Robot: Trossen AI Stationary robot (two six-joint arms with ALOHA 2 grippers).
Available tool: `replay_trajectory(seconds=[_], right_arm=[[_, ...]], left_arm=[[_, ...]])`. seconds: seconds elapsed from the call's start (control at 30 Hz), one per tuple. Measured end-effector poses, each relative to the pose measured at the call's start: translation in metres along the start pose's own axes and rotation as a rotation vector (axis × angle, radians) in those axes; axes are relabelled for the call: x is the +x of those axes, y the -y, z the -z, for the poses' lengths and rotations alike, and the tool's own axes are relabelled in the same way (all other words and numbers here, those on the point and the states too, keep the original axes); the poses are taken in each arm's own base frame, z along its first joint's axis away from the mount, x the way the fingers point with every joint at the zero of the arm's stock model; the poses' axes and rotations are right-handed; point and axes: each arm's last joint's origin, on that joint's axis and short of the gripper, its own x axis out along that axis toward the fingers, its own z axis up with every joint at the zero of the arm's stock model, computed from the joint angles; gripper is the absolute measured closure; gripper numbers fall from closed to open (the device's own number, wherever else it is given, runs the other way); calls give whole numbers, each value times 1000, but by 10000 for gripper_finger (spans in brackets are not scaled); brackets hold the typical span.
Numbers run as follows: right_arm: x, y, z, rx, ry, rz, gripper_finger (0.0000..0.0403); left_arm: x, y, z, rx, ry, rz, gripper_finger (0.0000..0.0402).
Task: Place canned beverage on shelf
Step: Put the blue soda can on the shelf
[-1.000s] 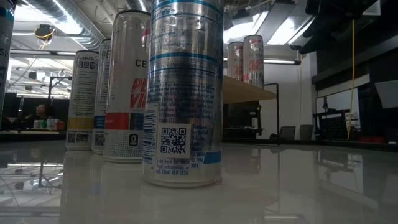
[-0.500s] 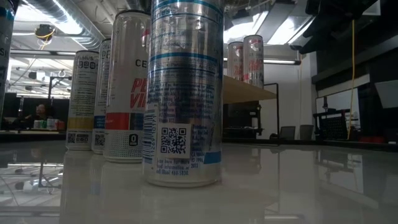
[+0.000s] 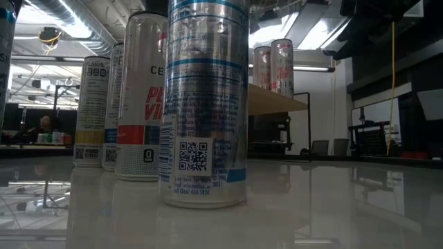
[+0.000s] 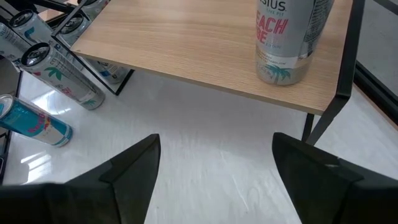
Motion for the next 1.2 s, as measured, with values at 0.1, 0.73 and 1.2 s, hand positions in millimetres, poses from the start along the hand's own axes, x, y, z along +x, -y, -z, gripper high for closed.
replay_trajectory(seconds=[0.1,0.73,1.2], right_arm=[[0,0,0,0,0,0,98],[0,0,0,0,0,0,98],[0,0,0,0,0,0,98]], left_arm=[[14,1,5,95,-53,16,22],[77,1,29,228,-232,10,22],[86,-6,28,134,-195,-17,22]])
